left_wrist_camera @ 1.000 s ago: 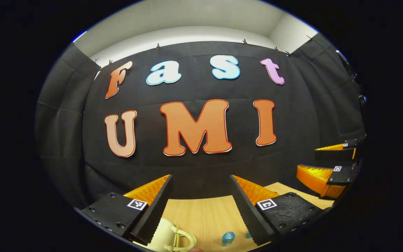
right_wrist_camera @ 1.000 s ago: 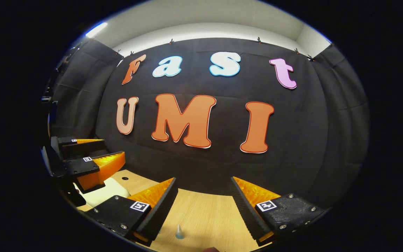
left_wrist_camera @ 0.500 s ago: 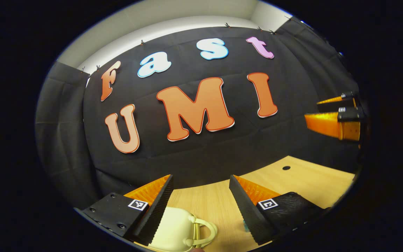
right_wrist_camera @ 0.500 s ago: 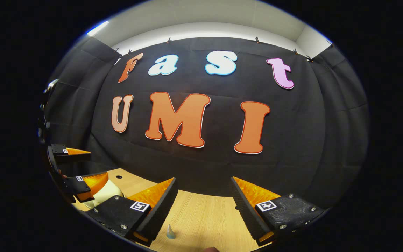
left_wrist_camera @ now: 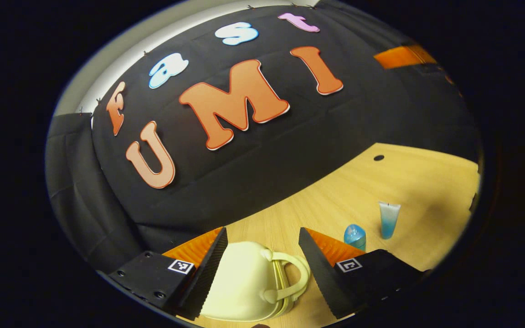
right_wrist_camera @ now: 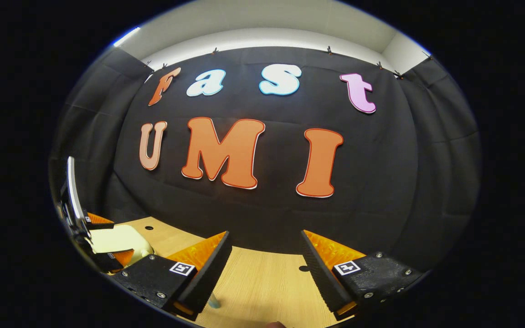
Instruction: First open the suitcase, pack the skin care products into it, and then close the suitcase.
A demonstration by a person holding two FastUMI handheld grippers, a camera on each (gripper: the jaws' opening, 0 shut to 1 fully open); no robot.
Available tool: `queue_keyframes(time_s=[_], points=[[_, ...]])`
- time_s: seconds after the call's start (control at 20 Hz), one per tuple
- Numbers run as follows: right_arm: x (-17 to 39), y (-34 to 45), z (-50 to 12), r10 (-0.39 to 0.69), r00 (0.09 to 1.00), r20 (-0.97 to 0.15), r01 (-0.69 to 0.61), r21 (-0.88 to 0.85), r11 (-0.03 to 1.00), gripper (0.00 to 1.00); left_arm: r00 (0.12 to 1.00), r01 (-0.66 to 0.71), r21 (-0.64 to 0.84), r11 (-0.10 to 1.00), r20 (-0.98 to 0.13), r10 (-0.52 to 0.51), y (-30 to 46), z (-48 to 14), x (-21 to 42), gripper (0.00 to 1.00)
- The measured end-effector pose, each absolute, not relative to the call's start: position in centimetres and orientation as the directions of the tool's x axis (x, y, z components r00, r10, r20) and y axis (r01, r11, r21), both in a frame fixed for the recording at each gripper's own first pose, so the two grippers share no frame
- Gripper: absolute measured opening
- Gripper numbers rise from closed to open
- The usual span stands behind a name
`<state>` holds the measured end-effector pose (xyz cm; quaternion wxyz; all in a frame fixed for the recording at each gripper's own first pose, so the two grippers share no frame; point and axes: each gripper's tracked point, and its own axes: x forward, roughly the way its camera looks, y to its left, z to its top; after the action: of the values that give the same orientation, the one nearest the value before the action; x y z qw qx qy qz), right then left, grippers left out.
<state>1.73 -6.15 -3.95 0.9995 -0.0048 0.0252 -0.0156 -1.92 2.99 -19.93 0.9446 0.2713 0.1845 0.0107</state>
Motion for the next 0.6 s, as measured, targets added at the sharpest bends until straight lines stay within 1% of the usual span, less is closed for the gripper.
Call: queue_keyframes(time_s=[0.25, 0.4, 0.6], points=[[1.3, -7.1, -4.5, -0.044, 0.997, -0.06, 0.043, -0.018, 0.999, 0.95, 0.891, 0.16, 0.559, 0.814, -0.437, 0.125, 3.4, -25.2, -3.0, 0.98], [1.0, -7.7, -5.0, -0.049, 0.996, -0.072, 0.048, -0.016, 0.999, 0.95, 0.867, 0.216, 0.598, 0.771, -0.48, 0.13, 3.7, -27.8, -3.4, 0.97], [1.0, -8.2, -5.5, -0.059, 0.995, -0.084, 0.058, -0.02, 0.998, 0.95, 0.83, 0.284, 0.614, 0.737, -0.542, 0.132, 4.2, -31.0, -3.9, 0.97]])
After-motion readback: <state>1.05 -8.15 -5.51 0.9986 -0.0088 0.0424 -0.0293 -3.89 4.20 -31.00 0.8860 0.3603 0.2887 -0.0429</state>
